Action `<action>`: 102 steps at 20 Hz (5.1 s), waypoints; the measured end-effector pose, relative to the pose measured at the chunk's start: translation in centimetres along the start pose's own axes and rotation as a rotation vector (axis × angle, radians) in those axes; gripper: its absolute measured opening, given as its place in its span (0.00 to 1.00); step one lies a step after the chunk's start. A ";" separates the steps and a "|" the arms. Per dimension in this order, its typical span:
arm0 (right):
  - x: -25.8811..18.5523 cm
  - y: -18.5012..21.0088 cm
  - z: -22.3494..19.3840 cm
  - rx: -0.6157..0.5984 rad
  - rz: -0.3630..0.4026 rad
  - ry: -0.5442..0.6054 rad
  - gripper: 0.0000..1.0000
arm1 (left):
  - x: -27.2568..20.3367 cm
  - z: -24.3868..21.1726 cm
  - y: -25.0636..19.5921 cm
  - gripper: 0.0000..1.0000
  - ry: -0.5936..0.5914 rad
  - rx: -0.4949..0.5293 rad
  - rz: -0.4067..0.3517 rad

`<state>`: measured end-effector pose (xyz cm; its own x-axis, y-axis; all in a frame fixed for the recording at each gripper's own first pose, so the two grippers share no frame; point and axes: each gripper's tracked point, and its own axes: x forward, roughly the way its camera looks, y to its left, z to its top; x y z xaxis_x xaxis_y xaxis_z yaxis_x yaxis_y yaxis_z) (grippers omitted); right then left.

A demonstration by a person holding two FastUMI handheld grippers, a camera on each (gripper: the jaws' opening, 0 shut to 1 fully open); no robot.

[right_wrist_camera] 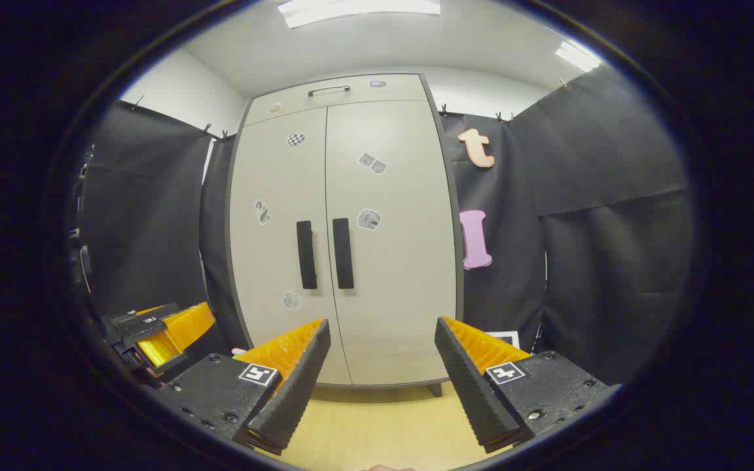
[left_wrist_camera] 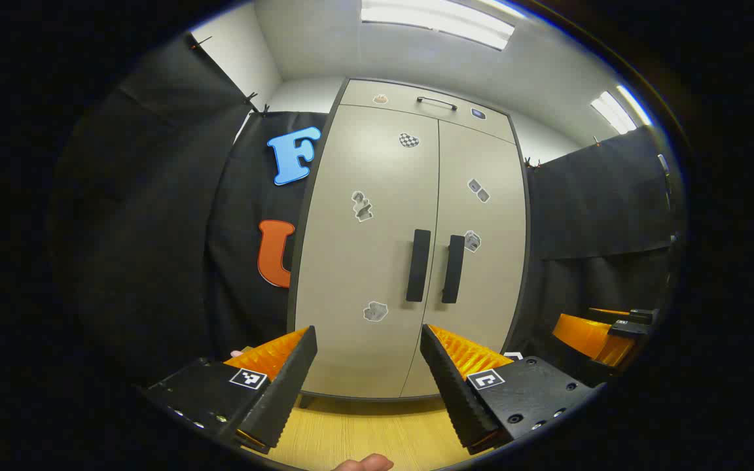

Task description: Open the right door of the double-door shoe cabinet with the right hand, and open the left door with the left hand.

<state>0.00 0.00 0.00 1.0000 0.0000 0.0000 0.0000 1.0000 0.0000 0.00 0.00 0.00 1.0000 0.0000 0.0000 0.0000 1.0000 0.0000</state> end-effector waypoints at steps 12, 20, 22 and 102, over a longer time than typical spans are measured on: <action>-0.5 -1.2 -1.1 0.023 -0.023 0.014 1.00 | 0.0 0.4 -0.3 0.95 -0.002 0.022 -0.020; 0.9 1.6 0.2 0.049 0.065 -0.006 1.00 | -0.2 1.0 -0.5 0.95 -0.016 0.027 -0.013; 3.1 2.0 2.0 0.020 0.063 -0.050 1.00 | -0.4 0.9 -0.5 0.95 -0.011 0.023 -0.027; 2.3 -14.7 5.9 -0.092 -0.067 -0.073 0.04 | -0.8 0.7 -1.8 0.95 0.022 0.089 -0.016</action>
<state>2.30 -14.72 5.87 0.9951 -0.0630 0.0763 0.0698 0.9936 -0.0893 -0.81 -1.82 0.74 0.9996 -0.0152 -0.0225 0.0171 0.9959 0.0887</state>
